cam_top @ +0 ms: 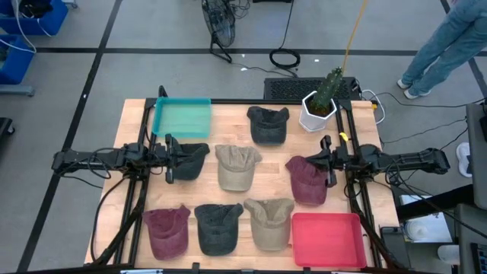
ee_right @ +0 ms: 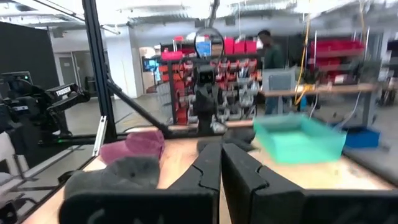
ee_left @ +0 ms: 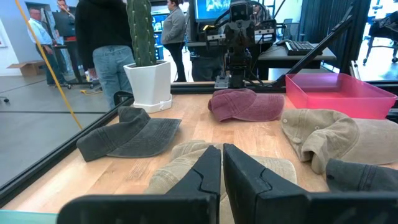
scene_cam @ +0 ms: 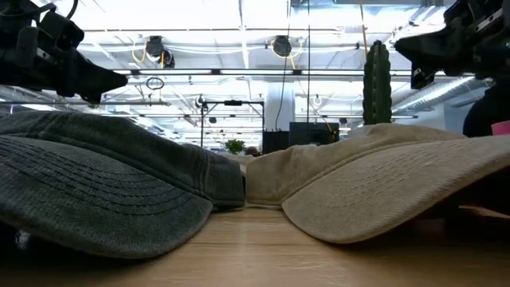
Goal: Pick & Place hat
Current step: Put the middle left black cap into the red bin
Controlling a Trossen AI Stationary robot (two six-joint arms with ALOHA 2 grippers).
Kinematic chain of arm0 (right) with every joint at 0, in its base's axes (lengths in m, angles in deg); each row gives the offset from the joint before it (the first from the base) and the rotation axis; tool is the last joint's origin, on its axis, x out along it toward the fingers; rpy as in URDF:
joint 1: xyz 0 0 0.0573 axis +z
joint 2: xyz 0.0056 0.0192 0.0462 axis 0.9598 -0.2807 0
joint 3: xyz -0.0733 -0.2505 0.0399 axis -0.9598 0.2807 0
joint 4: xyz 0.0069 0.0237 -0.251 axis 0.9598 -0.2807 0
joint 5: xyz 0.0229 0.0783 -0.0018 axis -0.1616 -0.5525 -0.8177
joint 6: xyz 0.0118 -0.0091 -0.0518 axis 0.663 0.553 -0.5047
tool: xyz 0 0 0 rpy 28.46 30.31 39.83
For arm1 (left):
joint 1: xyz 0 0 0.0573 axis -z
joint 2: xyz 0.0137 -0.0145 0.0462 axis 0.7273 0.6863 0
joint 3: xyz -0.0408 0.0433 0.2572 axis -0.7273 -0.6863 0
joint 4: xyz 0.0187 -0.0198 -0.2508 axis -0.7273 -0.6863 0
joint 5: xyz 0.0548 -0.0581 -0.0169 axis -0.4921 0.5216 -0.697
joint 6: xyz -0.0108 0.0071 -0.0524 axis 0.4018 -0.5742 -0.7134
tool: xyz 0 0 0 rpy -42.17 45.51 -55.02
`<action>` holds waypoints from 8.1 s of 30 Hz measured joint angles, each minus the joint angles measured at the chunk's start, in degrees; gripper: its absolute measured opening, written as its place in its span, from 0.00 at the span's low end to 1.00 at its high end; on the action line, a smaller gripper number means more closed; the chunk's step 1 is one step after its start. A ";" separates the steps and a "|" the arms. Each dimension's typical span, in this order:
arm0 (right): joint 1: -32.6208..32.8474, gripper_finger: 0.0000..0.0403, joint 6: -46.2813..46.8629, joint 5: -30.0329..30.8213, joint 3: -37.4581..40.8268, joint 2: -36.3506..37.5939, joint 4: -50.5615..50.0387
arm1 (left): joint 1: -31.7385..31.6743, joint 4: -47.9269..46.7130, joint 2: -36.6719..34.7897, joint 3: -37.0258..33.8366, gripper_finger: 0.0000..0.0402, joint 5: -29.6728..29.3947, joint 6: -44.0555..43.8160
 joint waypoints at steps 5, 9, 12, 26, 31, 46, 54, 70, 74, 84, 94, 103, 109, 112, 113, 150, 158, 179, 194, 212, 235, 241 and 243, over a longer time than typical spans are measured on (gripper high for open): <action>-0.01 0.01 -0.37 -0.04 0.00 0.00 1.47 | 0.00 0.00 0.01 0.00 0.06 0.00 0.00; 0.00 0.01 1.52 -0.07 0.00 0.00 1.97 | 0.00 0.00 0.01 0.00 0.06 0.00 0.00; 0.00 0.01 6.59 -0.09 0.00 0.02 1.97 | 0.00 0.00 0.00 0.00 0.06 0.00 0.00; 0.00 0.01 5.16 0.71 0.02 -0.48 14.53 | 0.00 0.00 0.00 0.01 0.06 0.00 -0.01; -0.02 0.01 2.35 3.84 0.02 -1.94 18.36 | 0.00 0.31 0.02 0.00 0.06 0.02 -1.34; 0.18 0.01 6.72 2.54 -8.45 -31.64 23.43 | 0.00 10.40 0.00 0.00 0.06 0.28 -6.58; 3.28 0.01 -1.93 1.29 -18.81 -45.43 23.58 | 0.21 16.50 0.36 0.10 0.06 4.93 -10.20; 5.35 0.32 0.35 3.19 -26.03 -57.61 23.30 | 14.08 10.00 25.21 17.50 0.06 0.20 2.94; 8.34 0.39 0.68 3.52 -26.03 -59.00 26.51 | 15.04 10.06 31.28 23.08 0.06 1.78 5.77; 17.20 0.42 -3.90 16.65 -26.05 -59.17 29.93 | 17.65 9.75 48.00 27.68 0.10 -6.75 8.71; 19.52 0.42 -2.69 19.74 -26.05 -59.17 27.81 | 17.98 9.76 56.94 28.63 0.51 -10.88 3.40; 19.52 0.42 1.48 19.86 -23.65 -59.17 26.84 | 21.57 3.65 57.94 28.66 0.67 -9.00 1.34; 19.50 0.42 2.63 21.19 -23.30 -59.17 26.77 | 26.34 -15.72 58.07 32.39 0.60 -16.39 -2.50; 19.50 0.42 2.63 21.18 -23.30 -59.17 26.77 | 27.83 -27.58 58.96 34.91 0.58 -18.80 -9.12; 19.50 0.42 2.63 21.18 -23.30 -59.17 26.77 | 28.25 -30.42 59.35 35.57 0.58 -18.95 -11.32; 19.50 0.42 5.84 20.97 -23.30 -59.17 27.45 | 31.34 -55.29 77.75 36.50 0.71 -23.18 -30.26; 19.50 0.42 5.84 20.96 -23.30 -59.17 27.45 | 31.34 -56.13 78.07 36.50 0.61 -24.54 -31.57; 19.50 0.42 5.65 20.96 -23.30 -59.17 27.43 | 31.32 -58.41 78.09 38.08 0.20 -26.95 -33.33; 19.50 0.42 5.65 20.96 -23.30 -59.17 27.39 | 32.30 -64.03 78.12 51.73 0.16 -30.89 -31.08; 19.50 0.42 5.36 21.91 -23.28 -59.17 27.27 | 32.28 -81.83 78.09 61.88 0.06 -42.22 -34.80; 27.55 0.38 -17.41 37.89 -40.91 -65.80 19.78 | 24.34 -43.85 78.07 73.35 0.05 -47.17 1.68; 27.36 0.37 -26.62 47.51 -50.58 -74.40 16.86 | 22.59 -37.64 78.07 73.31 0.04 -40.07 4.89; 27.20 0.37 -29.14 49.04 -52.73 -76.05 16.87 | 22.58 -36.79 78.07 73.29 0.05 -40.00 5.59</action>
